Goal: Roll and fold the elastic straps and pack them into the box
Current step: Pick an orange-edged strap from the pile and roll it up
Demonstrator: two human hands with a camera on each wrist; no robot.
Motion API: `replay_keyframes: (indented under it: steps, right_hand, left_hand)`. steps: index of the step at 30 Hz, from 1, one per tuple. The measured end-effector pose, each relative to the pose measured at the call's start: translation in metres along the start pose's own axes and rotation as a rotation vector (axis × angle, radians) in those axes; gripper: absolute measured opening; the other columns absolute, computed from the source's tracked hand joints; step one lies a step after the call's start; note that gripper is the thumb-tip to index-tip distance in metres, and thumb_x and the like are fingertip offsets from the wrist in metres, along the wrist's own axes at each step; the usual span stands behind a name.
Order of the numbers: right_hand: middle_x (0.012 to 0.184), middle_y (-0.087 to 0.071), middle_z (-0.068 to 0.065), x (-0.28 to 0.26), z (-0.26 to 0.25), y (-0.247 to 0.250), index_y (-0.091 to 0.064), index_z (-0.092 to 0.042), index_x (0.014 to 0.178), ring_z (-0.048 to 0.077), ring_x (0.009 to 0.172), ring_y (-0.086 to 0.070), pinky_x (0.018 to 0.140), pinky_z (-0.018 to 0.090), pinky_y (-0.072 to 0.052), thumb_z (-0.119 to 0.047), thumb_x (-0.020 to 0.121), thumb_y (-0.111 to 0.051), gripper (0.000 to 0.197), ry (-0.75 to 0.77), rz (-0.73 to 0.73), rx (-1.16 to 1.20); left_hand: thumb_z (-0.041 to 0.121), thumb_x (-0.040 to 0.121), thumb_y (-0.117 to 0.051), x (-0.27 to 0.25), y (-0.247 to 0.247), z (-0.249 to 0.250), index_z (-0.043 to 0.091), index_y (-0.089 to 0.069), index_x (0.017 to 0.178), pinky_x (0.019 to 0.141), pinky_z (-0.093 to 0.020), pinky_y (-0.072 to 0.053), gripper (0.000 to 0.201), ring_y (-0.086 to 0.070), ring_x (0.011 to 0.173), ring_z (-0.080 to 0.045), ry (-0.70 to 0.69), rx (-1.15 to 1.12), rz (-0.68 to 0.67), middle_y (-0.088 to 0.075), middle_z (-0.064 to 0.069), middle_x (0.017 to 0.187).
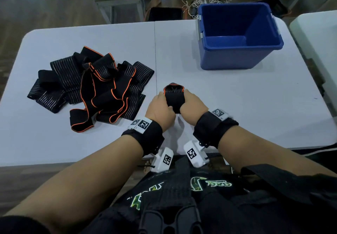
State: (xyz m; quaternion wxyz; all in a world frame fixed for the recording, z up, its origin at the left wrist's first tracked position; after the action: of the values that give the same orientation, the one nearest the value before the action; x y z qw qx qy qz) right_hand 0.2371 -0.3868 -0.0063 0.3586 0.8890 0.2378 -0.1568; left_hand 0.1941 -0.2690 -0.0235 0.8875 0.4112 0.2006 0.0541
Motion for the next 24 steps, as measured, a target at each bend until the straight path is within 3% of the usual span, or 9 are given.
replay_keyframes:
  steps: [2, 7, 9, 11, 14, 17, 19, 21, 24]
  right_hand:
    - [0.119, -0.06, 0.016, -0.002, 0.003, -0.004, -0.046, -0.006, 0.131, 0.031, 0.109, -0.057, 0.097, 0.041, -0.047, 0.002, 0.085, -0.043, 0.047, 0.013, -0.014, 0.022]
    - [0.113, -0.061, 0.009, 0.001, 0.017, 0.003, -0.046, -0.014, 0.135, 0.027, 0.103, -0.058, 0.082, 0.028, -0.041, 0.0, 0.085, -0.046, 0.052, 0.067, -0.01, -0.025]
    - [0.12, -0.063, 0.007, 0.006, 0.026, 0.009, -0.052, -0.016, 0.135, 0.026, 0.108, -0.059, 0.087, 0.028, -0.044, -0.007, 0.086, -0.055, 0.05, 0.051, 0.057, -0.052]
    - [0.118, -0.067, 0.004, 0.011, 0.035, 0.015, -0.058, -0.017, 0.127, 0.024, 0.107, -0.063, 0.094, 0.034, -0.05, -0.012, 0.081, -0.064, 0.046, 0.008, 0.111, 0.02]
    - [0.108, -0.07, 0.003, 0.016, 0.047, 0.026, -0.059, -0.019, 0.114, 0.023, 0.099, -0.066, 0.088, 0.044, -0.057, -0.018, 0.077, -0.073, 0.039, -0.079, 0.162, 0.151]
    - [0.099, -0.066, 0.0, 0.018, 0.06, 0.044, -0.056, -0.021, 0.1, 0.02, 0.093, -0.063, 0.084, 0.037, -0.055, -0.019, 0.078, -0.075, 0.029, -0.107, 0.234, 0.152]
    - [0.095, -0.062, -0.004, 0.017, 0.07, 0.06, -0.056, -0.023, 0.096, 0.017, 0.087, -0.058, 0.076, 0.027, -0.046, -0.02, 0.079, -0.074, 0.025, -0.122, 0.277, 0.116]
    - [0.092, -0.06, -0.005, 0.015, 0.084, 0.08, -0.058, -0.022, 0.098, 0.016, 0.085, -0.055, 0.072, 0.022, -0.038, -0.019, 0.081, -0.072, 0.022, -0.145, 0.319, 0.112]
    - [0.097, -0.063, -0.001, 0.009, 0.107, 0.112, -0.06, -0.017, 0.109, 0.017, 0.086, -0.057, 0.072, 0.02, -0.038, -0.013, 0.085, -0.065, 0.025, -0.178, 0.395, 0.139]
  left_hand:
    - [0.01, 0.089, -0.051, 0.002, -0.001, -0.002, 0.006, -0.049, 0.119, 0.081, -0.034, -0.041, 0.031, -0.056, 0.1, -0.029, 0.0, 0.007, -0.011, -0.058, -0.015, 0.115]
    - [0.014, 0.097, -0.048, 0.004, 0.003, -0.005, 0.008, -0.058, 0.119, 0.083, -0.035, -0.046, 0.025, -0.06, 0.1, -0.029, -0.001, 0.006, 0.034, -0.064, -0.013, 0.11]
    - [0.02, 0.096, -0.055, 0.004, 0.007, -0.005, 0.012, -0.068, 0.112, 0.081, -0.032, -0.048, 0.023, -0.064, 0.095, -0.027, 0.015, -0.025, 0.079, -0.07, -0.009, 0.099]
    - [0.023, 0.092, -0.062, 0.006, 0.008, -0.004, 0.018, -0.073, 0.112, 0.085, -0.032, -0.052, 0.023, -0.066, 0.093, -0.023, 0.061, -0.092, 0.119, -0.072, -0.004, 0.093]
    - [0.025, 0.089, -0.069, 0.012, 0.003, 0.003, 0.017, -0.067, 0.117, 0.091, -0.035, -0.053, 0.029, -0.066, 0.095, -0.02, 0.133, -0.186, 0.152, -0.07, 0.001, 0.093]
    - [0.025, 0.089, -0.07, 0.02, -0.007, 0.02, 0.016, -0.063, 0.113, 0.086, -0.031, -0.052, 0.027, -0.065, 0.092, -0.017, 0.147, -0.238, 0.161, -0.065, 0.008, 0.088]
    - [0.024, 0.09, -0.068, 0.025, -0.016, 0.036, 0.016, -0.063, 0.112, 0.087, -0.031, -0.052, 0.024, -0.065, 0.091, -0.016, 0.128, -0.242, 0.128, -0.063, 0.011, 0.084]
    - [0.022, 0.089, -0.068, 0.031, -0.028, 0.055, 0.019, -0.064, 0.109, 0.09, -0.036, -0.054, 0.021, -0.067, 0.092, -0.018, 0.099, -0.254, 0.076, -0.066, 0.009, 0.087]
    - [0.021, 0.087, -0.067, 0.041, -0.05, 0.089, 0.026, -0.063, 0.103, 0.09, -0.039, -0.055, 0.017, -0.069, 0.091, -0.02, 0.033, -0.248, 0.0, -0.07, 0.006, 0.087]
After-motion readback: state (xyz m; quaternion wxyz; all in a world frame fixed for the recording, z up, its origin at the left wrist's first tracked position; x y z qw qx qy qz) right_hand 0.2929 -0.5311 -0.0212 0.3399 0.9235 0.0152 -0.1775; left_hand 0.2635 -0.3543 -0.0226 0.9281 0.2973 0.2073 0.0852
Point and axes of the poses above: each hand's wrist, its own x-axis towards the middle knuckle, its own y-axis out of the back of the hand, z = x × y, the point moved 2 cm from there along x, towards the middle knuckle
